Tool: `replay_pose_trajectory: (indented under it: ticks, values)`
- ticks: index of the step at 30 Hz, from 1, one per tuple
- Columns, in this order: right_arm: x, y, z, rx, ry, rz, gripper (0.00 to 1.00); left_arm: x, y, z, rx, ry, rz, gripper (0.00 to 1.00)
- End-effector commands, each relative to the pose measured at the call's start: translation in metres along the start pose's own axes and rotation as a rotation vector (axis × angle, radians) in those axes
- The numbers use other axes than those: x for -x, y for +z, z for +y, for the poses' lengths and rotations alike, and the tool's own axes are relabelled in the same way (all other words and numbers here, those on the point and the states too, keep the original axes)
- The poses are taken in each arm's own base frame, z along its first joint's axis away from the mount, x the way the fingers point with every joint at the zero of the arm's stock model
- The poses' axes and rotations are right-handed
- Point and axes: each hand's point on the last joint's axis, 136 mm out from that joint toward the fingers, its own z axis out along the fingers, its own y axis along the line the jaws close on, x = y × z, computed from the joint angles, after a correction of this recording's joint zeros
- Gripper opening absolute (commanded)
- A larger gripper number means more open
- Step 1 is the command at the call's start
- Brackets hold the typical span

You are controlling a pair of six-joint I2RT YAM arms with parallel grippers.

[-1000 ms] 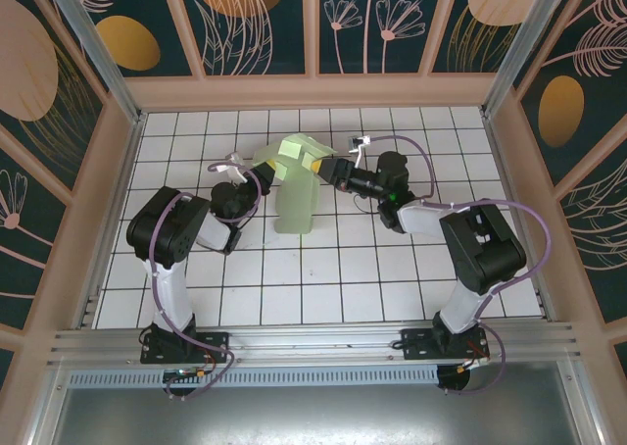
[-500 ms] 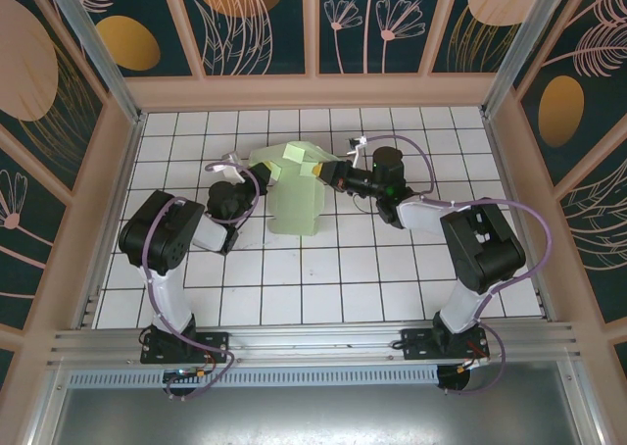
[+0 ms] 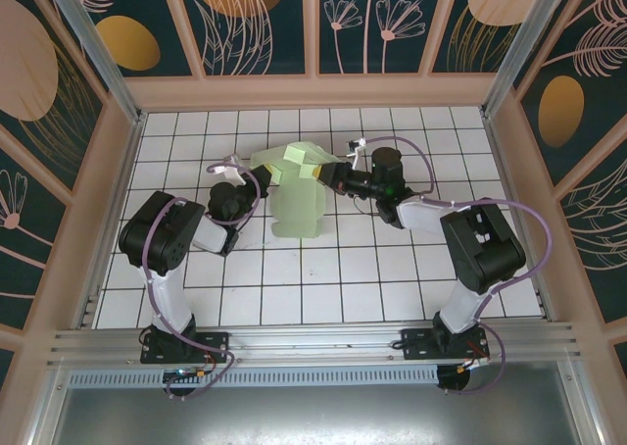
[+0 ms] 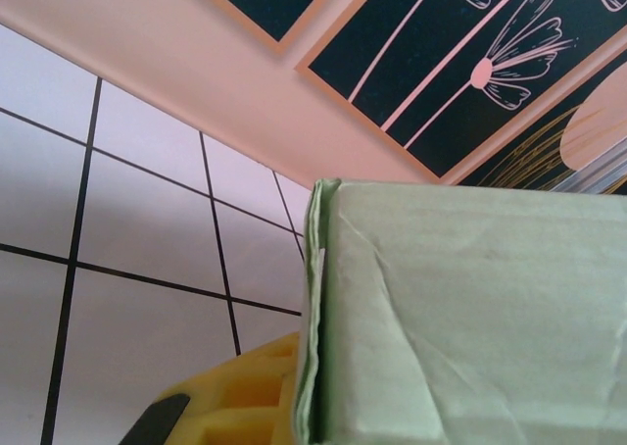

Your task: Fold the paper box

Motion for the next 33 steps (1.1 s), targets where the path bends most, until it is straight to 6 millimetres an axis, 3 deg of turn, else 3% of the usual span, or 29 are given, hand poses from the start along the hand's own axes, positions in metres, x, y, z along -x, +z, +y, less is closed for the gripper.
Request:
replay_pose_trajectory:
  ticks: [1,4,8,14,19,23,27,33]
  values:
    - [0.014,-0.015,0.009,-0.020,-0.074,-0.060,0.44,0.013,0.000,-0.009,-0.013,-0.013,-0.035,0.00]
    - [0.024,-0.029,0.009,-0.066,-0.122,-0.105,0.56,0.015,0.001,-0.006,0.011,-0.031,-0.042,0.00]
    - [0.039,-0.048,0.014,-0.154,-0.208,-0.172,0.63,0.016,0.001,0.002,0.058,-0.046,-0.049,0.00]
    - [0.055,-0.057,0.046,-0.224,-0.331,-0.240,0.60,0.021,-0.002,0.016,0.131,-0.049,-0.083,0.00]
    - [0.052,-0.032,0.082,-0.231,-0.418,-0.233,0.53,0.026,-0.004,0.023,0.174,-0.024,-0.109,0.00]
    - [0.043,-0.001,0.097,-0.249,-0.443,-0.211,0.47,0.026,-0.005,0.028,0.198,-0.017,-0.117,0.00]
    - [0.038,0.030,0.095,-0.305,-0.439,-0.178,0.43,0.026,-0.006,0.033,0.221,-0.012,-0.126,0.00]
    - [0.044,0.056,0.088,-0.342,-0.399,-0.163,0.34,0.028,-0.008,0.034,0.233,0.005,-0.130,0.00]
